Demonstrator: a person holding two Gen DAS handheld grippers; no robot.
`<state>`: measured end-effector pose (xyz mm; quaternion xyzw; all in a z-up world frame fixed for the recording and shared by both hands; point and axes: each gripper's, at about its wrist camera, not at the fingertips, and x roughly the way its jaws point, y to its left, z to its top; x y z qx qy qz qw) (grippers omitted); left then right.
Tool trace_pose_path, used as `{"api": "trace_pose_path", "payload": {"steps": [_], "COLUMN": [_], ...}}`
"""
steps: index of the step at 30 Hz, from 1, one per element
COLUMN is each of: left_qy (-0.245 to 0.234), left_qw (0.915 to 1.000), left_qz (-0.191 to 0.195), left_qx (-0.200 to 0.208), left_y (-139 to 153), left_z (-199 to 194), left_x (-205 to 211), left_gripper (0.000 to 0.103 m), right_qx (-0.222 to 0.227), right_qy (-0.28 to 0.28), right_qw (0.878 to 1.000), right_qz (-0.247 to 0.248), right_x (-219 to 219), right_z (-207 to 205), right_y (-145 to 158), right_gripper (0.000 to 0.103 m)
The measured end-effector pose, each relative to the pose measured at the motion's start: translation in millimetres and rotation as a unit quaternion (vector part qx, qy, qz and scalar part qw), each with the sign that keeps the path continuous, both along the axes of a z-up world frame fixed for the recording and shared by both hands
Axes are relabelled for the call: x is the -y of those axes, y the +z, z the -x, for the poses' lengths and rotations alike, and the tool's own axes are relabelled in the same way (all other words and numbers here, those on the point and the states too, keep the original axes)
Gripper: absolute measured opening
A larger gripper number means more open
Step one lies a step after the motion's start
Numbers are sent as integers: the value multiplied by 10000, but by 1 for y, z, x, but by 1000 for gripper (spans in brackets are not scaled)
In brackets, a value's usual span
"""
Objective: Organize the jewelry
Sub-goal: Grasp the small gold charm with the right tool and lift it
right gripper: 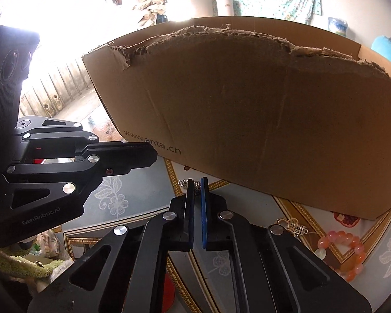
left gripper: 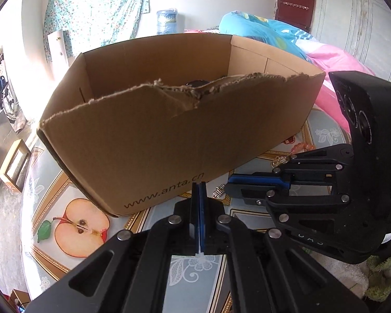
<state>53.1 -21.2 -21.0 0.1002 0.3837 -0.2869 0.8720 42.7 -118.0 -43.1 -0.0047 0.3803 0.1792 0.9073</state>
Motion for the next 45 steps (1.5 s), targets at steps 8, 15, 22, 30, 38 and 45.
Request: {"api": "trace_pose_path", "payload": {"steps": [8, 15, 22, 30, 38, 45], "left_qy": [-100, -329, -286, 17, -75, -245], "left_qw": [9999, 9993, 9990, 9990, 9990, 9985], "left_qz": [23, -161, -310, -423, -432, -487], "left_qx": [-46, -8, 128, 128, 20, -79], "left_y": [-3, -7, -7, -2, -5, -8], "left_z": [2, 6, 3, 1, 3, 1], "left_x": [0, 11, 18, 10, 12, 24], "left_gripper": [0, 5, 12, 12, 12, 12], "right_qx": [-249, -344, -250, 38, -50, -239], "right_qy": [-194, -454, -374, -69, -300, -663], "right_qw": [9989, 9972, 9970, 10000, 9995, 9951], "right_qz": [-347, -475, -625, -25, -101, -689], "right_x": [28, 54, 57, 31, 52, 100], "right_z": [10, 43, 51, 35, 41, 66], "right_y": [5, 8, 15, 15, 14, 21], "right_gripper": [0, 0, 4, 16, 0, 0]}}
